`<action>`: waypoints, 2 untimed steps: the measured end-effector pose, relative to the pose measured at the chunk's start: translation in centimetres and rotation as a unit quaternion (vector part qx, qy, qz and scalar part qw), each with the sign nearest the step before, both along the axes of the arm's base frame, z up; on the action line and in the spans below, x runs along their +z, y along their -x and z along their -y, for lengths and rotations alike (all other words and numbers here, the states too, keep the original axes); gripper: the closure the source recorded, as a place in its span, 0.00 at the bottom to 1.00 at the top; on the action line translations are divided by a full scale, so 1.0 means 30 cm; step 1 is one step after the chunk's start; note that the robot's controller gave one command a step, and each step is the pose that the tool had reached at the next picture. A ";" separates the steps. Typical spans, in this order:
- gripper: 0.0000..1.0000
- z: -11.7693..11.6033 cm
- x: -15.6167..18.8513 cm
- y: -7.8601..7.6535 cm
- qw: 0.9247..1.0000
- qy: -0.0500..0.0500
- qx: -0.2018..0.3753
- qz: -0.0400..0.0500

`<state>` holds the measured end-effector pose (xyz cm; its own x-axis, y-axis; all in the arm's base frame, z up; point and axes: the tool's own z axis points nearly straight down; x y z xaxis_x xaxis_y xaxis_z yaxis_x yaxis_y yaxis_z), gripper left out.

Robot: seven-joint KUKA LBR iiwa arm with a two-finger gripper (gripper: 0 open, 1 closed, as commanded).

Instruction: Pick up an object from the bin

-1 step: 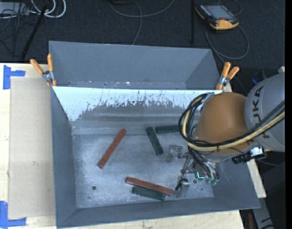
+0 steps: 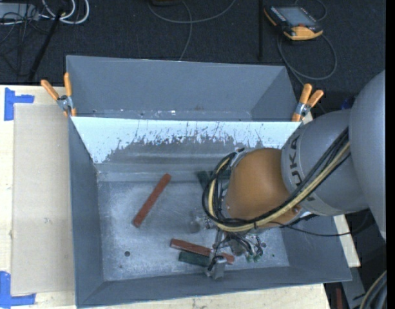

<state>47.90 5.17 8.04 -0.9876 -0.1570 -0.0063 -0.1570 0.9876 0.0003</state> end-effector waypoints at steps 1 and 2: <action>1.00 0.002 0.000 0.005 1.000 0.001 -0.001 -0.003; 1.00 0.038 0.704 -0.064 1.000 0.000 0.011 0.002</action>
Offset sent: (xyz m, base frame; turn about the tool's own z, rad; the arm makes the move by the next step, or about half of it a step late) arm 0.0000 0.0000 0.0000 0.0000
